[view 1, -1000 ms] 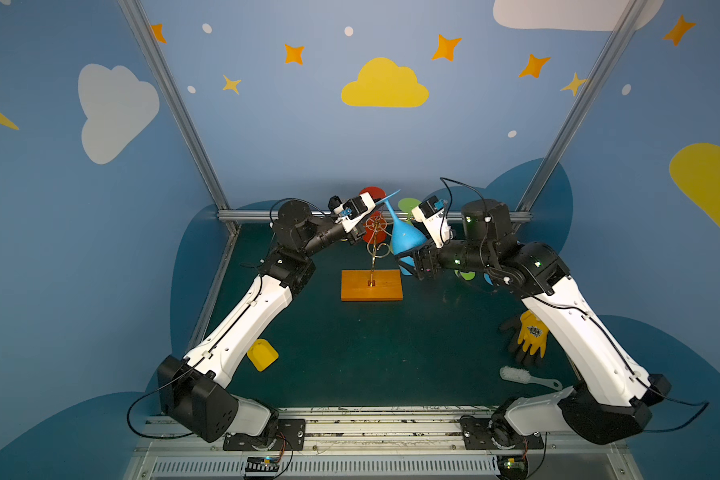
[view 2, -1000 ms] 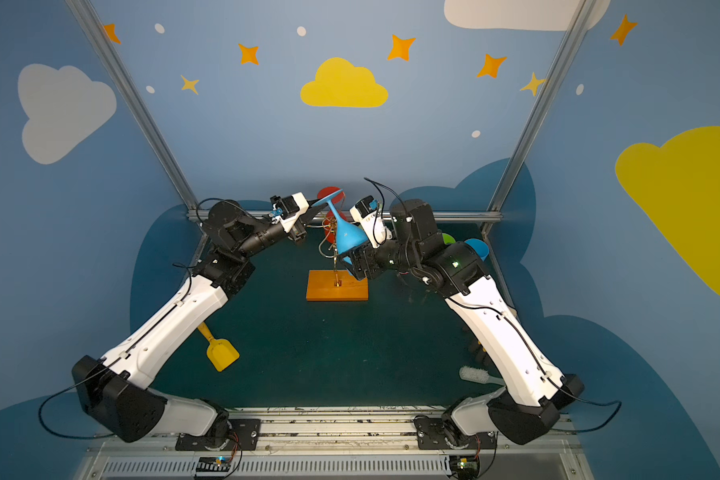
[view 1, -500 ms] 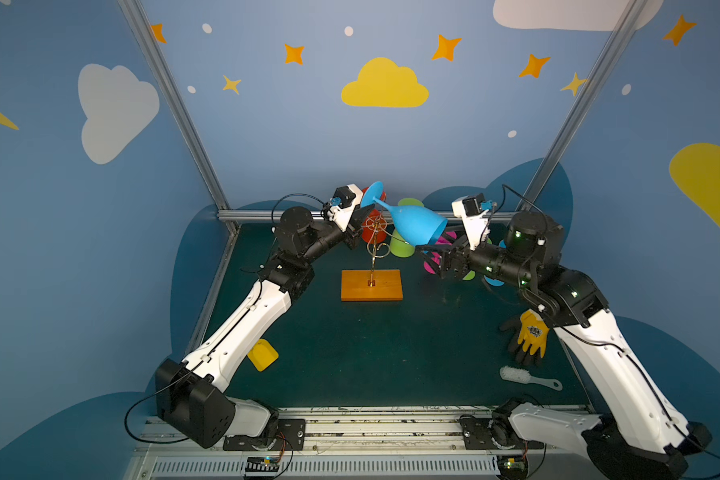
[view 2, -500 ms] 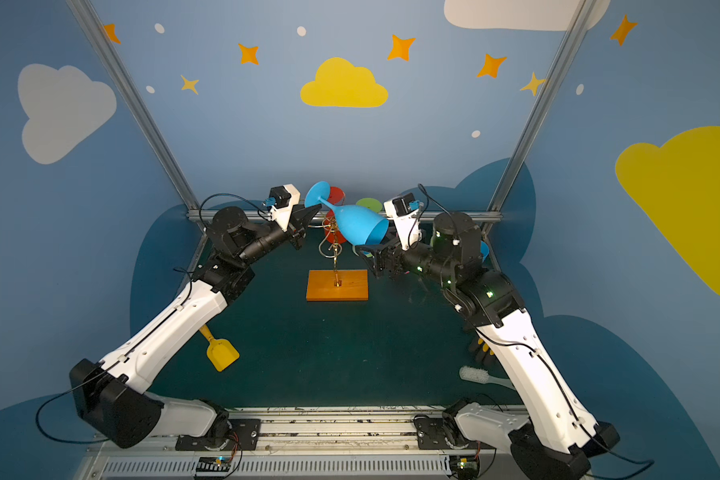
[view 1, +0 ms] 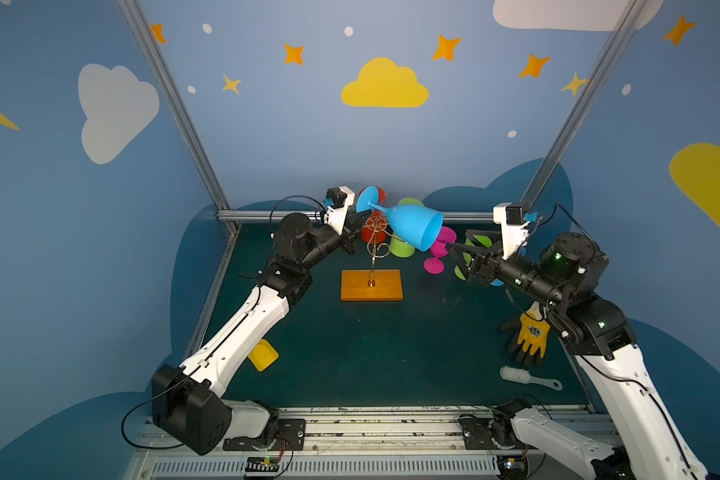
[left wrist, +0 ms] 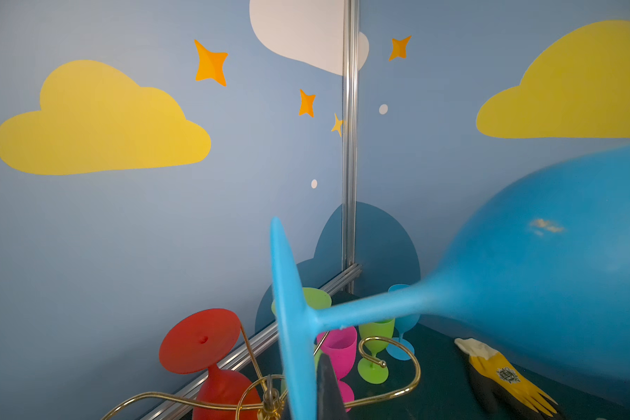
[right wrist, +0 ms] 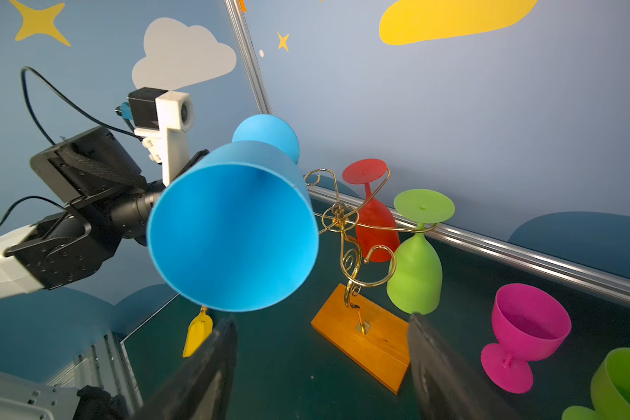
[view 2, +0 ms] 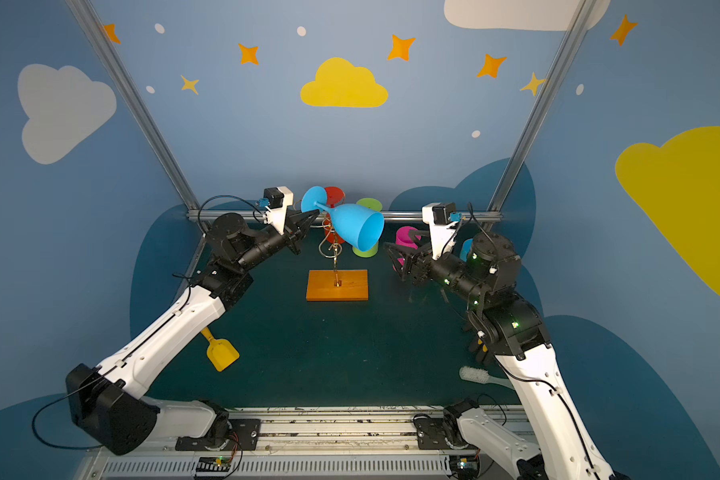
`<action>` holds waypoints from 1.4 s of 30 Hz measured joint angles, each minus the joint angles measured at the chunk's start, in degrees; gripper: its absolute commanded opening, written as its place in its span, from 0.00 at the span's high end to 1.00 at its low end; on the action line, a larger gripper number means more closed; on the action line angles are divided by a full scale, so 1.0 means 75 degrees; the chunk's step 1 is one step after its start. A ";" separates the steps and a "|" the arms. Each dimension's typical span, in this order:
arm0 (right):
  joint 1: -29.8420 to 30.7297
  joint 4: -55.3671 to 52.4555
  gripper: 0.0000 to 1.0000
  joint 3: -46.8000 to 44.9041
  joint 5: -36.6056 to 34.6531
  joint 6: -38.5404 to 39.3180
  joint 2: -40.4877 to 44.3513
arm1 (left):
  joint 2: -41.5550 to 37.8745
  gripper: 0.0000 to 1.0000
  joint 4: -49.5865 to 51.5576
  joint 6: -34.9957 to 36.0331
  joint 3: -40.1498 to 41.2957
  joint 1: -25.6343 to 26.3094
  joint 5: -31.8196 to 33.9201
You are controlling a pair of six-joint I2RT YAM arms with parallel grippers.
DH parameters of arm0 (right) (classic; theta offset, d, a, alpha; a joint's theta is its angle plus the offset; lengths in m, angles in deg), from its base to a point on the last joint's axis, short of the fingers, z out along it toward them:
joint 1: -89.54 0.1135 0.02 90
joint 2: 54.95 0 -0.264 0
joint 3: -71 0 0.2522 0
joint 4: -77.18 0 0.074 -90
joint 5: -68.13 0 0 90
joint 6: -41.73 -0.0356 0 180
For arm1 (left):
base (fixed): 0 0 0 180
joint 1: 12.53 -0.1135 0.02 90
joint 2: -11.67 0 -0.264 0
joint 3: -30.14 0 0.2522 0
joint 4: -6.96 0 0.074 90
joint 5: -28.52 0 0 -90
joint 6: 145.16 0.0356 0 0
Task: Take the wine glass off the wine glass rack
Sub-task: Pass the wine glass.
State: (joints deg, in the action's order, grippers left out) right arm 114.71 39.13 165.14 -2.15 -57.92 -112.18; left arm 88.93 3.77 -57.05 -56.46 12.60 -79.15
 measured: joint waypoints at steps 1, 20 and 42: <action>0.0000 0.0050 0.29 0.0006 0.0029 -0.0023 -0.0064 | -0.0032 0.97 -0.0009 -0.0020 0.0015 0.0000 -0.0023; 0.0009 0.0807 0.97 0.0909 0.1090 -0.0379 -0.1746 | -0.0073 0.97 -0.0020 -0.0286 0.0178 -0.0015 -0.0082; -0.1195 -0.1428 1.00 0.1329 -0.0833 -0.0271 -0.0391 | -0.0918 0.21 -0.0495 -0.0277 0.1166 -0.0245 0.1440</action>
State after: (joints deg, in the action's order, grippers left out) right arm 105.75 28.42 175.11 -8.40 -59.95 -115.11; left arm 82.04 0.05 -59.13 -47.71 10.76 -68.36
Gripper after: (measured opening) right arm 0.048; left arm 0.779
